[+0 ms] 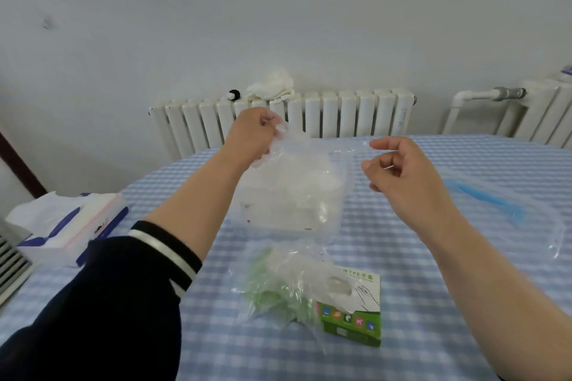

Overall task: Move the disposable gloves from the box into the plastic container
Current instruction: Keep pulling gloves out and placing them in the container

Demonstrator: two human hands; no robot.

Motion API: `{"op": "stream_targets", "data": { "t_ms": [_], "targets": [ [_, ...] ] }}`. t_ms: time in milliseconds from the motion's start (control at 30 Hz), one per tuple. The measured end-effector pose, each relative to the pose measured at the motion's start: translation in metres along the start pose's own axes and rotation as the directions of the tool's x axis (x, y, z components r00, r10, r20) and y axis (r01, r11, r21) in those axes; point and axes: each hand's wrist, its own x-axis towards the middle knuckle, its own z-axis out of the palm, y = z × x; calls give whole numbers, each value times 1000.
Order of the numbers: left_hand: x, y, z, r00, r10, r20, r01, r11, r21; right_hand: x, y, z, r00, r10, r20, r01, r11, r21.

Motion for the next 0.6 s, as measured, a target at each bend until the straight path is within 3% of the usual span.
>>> {"op": "stream_targets", "data": {
  "t_ms": [234,367,534,600],
  "targets": [
    [19,-27,13,996,-90,0,82,902,423,-15,-1,15,967,-111,228,127,990,-57],
    [13,-38,16,1000,2,-11,6,741,671,-19,5,22,949,-110,297,172,966,-192],
    [10,-40,10,983,173,68,-147,496,856,-27,7,27,887,-25,462,249,867,-431],
    [10,-34,1,968,230,95,-198,478,856,-29,8,30,862,4,507,276,835,-476]
  ]
}}
